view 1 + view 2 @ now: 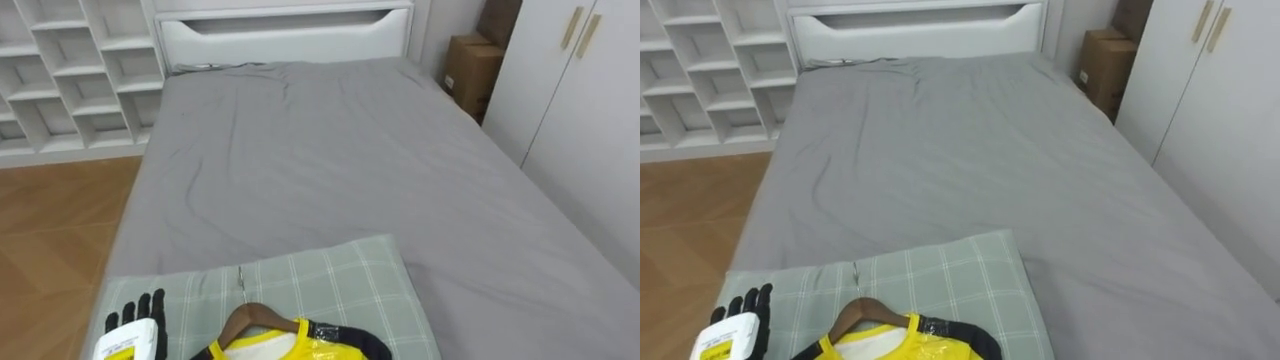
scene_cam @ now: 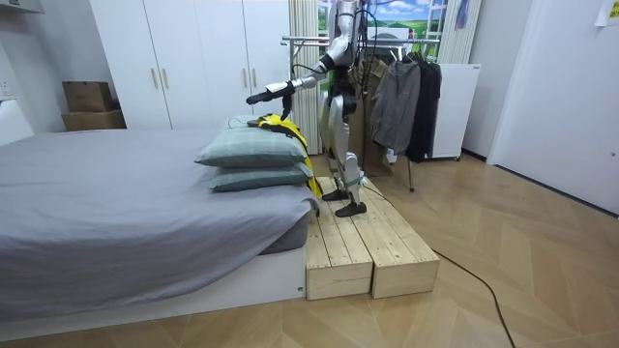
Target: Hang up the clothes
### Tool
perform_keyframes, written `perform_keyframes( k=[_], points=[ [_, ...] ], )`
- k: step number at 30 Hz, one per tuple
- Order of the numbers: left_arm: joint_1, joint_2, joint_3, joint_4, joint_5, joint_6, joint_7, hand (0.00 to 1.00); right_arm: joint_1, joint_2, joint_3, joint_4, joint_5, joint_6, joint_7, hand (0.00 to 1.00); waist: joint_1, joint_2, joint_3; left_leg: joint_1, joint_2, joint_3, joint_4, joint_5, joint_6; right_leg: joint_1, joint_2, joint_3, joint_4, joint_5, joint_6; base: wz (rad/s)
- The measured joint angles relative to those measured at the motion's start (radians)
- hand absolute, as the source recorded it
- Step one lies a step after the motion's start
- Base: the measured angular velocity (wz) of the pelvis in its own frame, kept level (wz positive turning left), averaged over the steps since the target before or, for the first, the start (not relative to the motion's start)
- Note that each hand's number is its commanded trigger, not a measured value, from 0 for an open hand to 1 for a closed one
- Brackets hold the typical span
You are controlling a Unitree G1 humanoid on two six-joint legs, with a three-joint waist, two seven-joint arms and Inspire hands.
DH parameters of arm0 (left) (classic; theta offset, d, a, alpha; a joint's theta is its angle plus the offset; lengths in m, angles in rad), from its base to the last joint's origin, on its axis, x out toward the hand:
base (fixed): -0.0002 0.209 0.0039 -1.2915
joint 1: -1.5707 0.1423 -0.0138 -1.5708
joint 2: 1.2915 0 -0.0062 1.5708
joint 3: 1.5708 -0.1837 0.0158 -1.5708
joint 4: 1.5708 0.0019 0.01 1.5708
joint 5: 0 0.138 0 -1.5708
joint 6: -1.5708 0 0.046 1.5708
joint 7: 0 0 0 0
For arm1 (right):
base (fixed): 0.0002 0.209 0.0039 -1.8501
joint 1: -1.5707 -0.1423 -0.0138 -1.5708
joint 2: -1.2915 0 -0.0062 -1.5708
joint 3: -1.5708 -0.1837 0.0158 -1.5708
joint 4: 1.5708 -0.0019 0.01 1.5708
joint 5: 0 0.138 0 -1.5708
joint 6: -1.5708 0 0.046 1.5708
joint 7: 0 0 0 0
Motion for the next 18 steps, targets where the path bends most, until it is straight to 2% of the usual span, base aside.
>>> perform_keyframes(
  k=[7, 12, 18],
  points=[
    [-0.030, 0.000, -0.001, 0.000, 0.023, -0.001, 0.000, 0.00, -0.003, 0.000, 0.002, 0.000, 0.008, -0.009, -0.009, 0.00, 0.000, -0.001, -0.0018, -0.037, -0.001, -0.001, 0.017, 0.000, 0.000, -0.032, -0.006, -0.004, 0.002, 0.000, 0.000, 0.00],
    [-0.085, 0.000, -0.003, 0.108, 0.023, -0.005, 0.003, 0.00, -0.030, -0.001, 0.013, -0.001, 0.009, -0.029, -0.036, 0.00, 0.000, -0.005, -0.0015, -0.072, 0.001, -0.001, 0.021, 0.001, 0.000, -0.064, -0.007, -0.010, 0.003, 0.005, -0.003, 0.00],
    [-0.110, 0.002, 0.002, 0.149, 0.024, -0.019, 0.012, 0.00, -0.042, 0.000, 0.040, -0.018, 0.001, -0.047, -0.057, 0.00, 0.003, -0.009, -0.0008, -0.118, 0.001, -0.001, 0.031, 0.009, 0.000, -0.110, -0.007, -0.011, 0.003, 0.014, -0.005, 0.00]
  ],
)
